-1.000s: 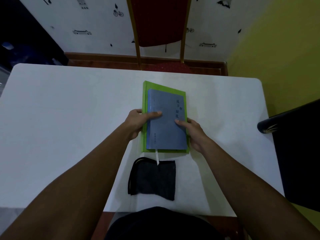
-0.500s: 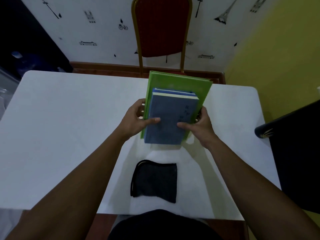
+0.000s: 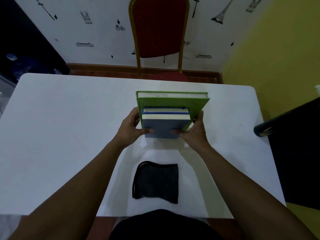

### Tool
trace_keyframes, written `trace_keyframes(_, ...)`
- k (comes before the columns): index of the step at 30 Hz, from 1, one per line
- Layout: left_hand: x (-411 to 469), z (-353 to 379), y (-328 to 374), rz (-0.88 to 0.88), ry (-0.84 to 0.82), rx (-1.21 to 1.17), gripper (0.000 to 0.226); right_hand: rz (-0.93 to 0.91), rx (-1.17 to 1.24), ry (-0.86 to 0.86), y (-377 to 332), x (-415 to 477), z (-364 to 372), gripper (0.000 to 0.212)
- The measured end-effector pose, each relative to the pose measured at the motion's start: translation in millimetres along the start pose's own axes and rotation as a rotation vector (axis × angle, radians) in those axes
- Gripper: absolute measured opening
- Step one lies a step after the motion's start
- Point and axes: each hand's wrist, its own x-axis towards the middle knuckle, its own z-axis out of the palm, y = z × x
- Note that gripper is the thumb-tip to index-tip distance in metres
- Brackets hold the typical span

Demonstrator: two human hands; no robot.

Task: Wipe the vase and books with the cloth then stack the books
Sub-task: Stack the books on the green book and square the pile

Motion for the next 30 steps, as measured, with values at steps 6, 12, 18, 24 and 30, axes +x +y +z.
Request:
trace_keyframes(6, 3.7, 8.9, -8.7, 0.026, 0.062, 0.049, 0.071, 0.034, 0.035, -0.017, 3.8, 4.4, 1.7, 0.084)
trace_keyframes(12, 7.4, 6.5, -16.6, 0.042, 0.053, 0.064, 0.074, 0.002, 0.015, 0.03, 9.0, 3.2, 5.6, 0.088)
trace_keyframes(18, -0.5, 15.9, -23.1, -0.009, 0.06, 0.103, 0.068, 0.002, 0.005, 0.034, 10.7, 2.1, 9.2, 0.094)
trace_keyframes(24, 4.1, 25.9, -4.1, 0.006, 0.094, 0.071, 0.044, 0.092, 0.102, 0.039, 8.0, 9.0, -5.2, 0.092)
trace_keyframes(30, 23.1, 65.0, 23.2, -0.198, 0.092, 0.083, 0.041, 0.228, 0.249, 0.052, 18.4, 8.8, -47.7, 0.091)
